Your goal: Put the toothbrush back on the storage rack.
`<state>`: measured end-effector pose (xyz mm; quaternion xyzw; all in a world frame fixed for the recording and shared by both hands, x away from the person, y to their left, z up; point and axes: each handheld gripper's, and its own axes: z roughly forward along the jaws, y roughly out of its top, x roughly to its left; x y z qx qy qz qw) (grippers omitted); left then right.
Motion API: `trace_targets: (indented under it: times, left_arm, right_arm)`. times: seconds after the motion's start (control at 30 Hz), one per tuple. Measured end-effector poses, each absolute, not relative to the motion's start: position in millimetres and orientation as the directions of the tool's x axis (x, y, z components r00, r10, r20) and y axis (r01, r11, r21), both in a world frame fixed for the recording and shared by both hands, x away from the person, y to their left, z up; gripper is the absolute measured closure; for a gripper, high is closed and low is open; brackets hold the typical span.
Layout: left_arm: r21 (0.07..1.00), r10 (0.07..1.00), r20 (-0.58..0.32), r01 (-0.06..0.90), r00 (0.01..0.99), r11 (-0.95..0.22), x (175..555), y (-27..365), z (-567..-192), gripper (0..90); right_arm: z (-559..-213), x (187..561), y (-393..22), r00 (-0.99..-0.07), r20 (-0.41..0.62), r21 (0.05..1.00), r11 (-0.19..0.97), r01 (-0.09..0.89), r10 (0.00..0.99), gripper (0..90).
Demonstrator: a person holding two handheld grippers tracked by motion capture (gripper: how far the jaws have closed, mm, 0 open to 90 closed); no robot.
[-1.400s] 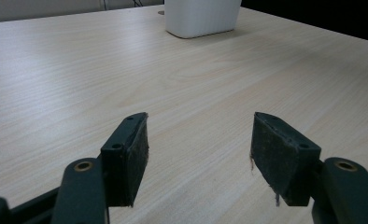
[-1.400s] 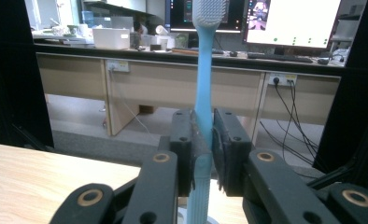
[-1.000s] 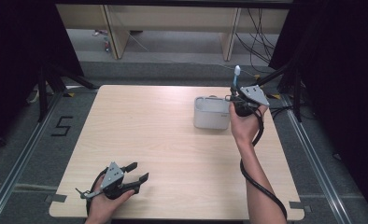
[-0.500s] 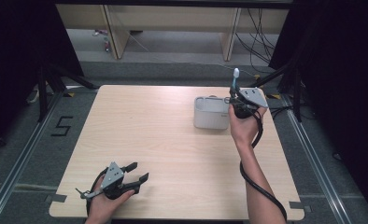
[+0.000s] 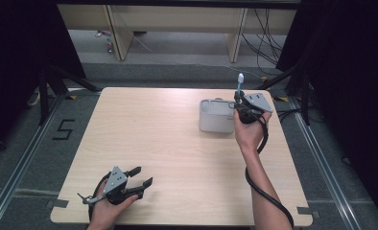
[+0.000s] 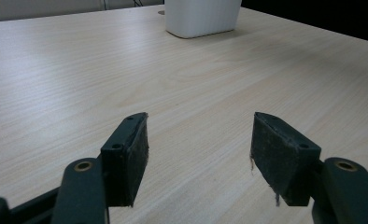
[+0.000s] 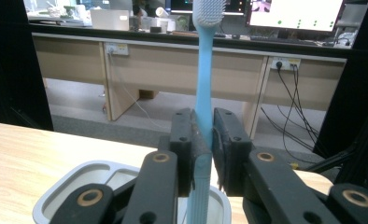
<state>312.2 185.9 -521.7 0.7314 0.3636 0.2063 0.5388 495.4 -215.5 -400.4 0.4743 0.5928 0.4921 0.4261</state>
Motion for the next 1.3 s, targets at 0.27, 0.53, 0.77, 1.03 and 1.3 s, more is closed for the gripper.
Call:
trace_targets:
  times: [0.27,0.53,0.77,1.03,1.3]
  left_arm:
    - [0.938,0.755,-0.089,0.309,0.650,-0.156,312,186,-522,36.0]
    - [0.938,0.754,-0.091,0.310,0.650,-0.154,312,186,-522,36.0]
    - [0.938,0.754,-0.091,0.310,0.650,-0.154,312,186,-522,36.0]
    - [0.938,0.755,-0.089,0.309,0.650,-0.155,312,186,-522,36.0]
    - [0.938,0.755,-0.091,0.311,0.650,-0.154,312,186,-522,36.0]
  right_arm:
    - [-409,496,-216,-0.190,-0.048,0.983,0.080,0.164,0.981,79.0]
    - [-414,498,-216,-0.190,-0.041,0.982,0.075,0.172,0.981,79.0]
    - [-418,496,-215,-0.180,-0.031,0.979,0.066,0.193,0.983,79.0]
    - [-423,497,-216,-0.186,-0.028,0.978,0.066,0.199,0.982,79.0]
    - [-427,496,-218,-0.185,-0.038,0.974,0.077,0.212,0.982,79.0]
